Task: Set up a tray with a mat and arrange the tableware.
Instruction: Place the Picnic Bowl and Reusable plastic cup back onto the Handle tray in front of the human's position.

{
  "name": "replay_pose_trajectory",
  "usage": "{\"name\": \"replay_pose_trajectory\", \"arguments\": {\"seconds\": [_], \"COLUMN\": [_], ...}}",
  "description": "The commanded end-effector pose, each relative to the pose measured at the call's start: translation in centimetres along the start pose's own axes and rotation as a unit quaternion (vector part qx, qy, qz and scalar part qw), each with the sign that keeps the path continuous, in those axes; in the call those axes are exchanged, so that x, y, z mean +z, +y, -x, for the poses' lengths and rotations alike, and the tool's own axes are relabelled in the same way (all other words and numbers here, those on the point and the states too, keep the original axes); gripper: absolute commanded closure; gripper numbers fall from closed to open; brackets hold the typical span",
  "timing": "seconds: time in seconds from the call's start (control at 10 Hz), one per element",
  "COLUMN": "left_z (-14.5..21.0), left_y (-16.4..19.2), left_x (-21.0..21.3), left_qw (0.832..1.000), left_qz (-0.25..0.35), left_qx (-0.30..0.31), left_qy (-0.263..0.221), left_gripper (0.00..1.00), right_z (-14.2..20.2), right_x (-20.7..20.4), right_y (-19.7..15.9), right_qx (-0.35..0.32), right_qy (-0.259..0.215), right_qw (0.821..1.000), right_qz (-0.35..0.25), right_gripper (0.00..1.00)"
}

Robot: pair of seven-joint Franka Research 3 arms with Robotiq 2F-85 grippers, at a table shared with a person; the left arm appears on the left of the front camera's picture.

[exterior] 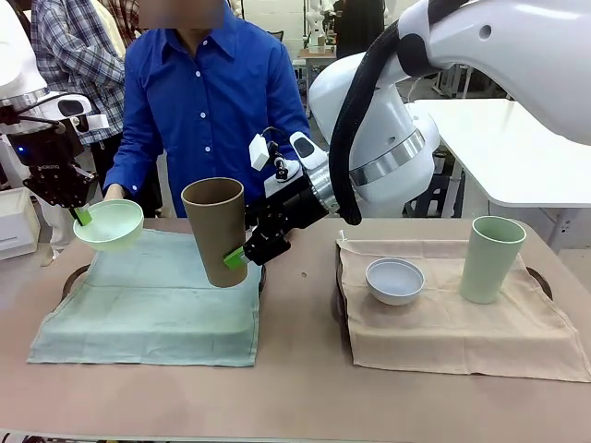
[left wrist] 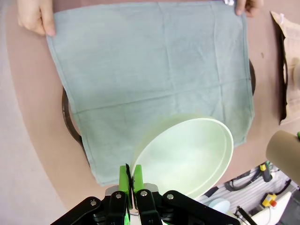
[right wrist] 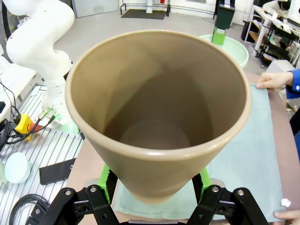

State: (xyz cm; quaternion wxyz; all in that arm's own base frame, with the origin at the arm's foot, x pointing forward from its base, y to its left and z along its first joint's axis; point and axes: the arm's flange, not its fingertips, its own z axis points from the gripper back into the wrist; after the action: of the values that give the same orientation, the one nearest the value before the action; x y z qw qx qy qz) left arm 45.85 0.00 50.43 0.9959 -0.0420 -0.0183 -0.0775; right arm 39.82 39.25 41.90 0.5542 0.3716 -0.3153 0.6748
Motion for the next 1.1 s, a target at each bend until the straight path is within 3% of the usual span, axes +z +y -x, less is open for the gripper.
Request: {"name": "replay_pose_trajectory", "arguments": {"seconds": [0.0, 0.9, 1.0], "left_z": [-0.34, -0.34, -0.34], "left_y": [0.07, 0.07, 0.07], "left_x": [0.10, 0.10, 0.10], "left_qw": [1.000, 1.000, 1.000], "left_qz": [-0.002, -0.002, -0.002], "left_qx": [-0.005, -0.005, -0.005], "left_qy": [-0.007, -0.007, -0.007], "left_gripper": [1.00, 1.00, 1.00], "right_z": [-0.16, -0.16, 0.00], "right_x": [-0.08, -0.08, 0.00], "right_y": [-0.26, -0.26, 0.00], "right_qx": [0.001, 0.001, 0.000], "right_qy": [-0.003, -0.003, 0.000], "right_qw": [1.000, 1.000, 1.000], "right_qz": [0.000, 0.000, 0.000], "right_gripper": [1.00, 1.00, 0.21]}}
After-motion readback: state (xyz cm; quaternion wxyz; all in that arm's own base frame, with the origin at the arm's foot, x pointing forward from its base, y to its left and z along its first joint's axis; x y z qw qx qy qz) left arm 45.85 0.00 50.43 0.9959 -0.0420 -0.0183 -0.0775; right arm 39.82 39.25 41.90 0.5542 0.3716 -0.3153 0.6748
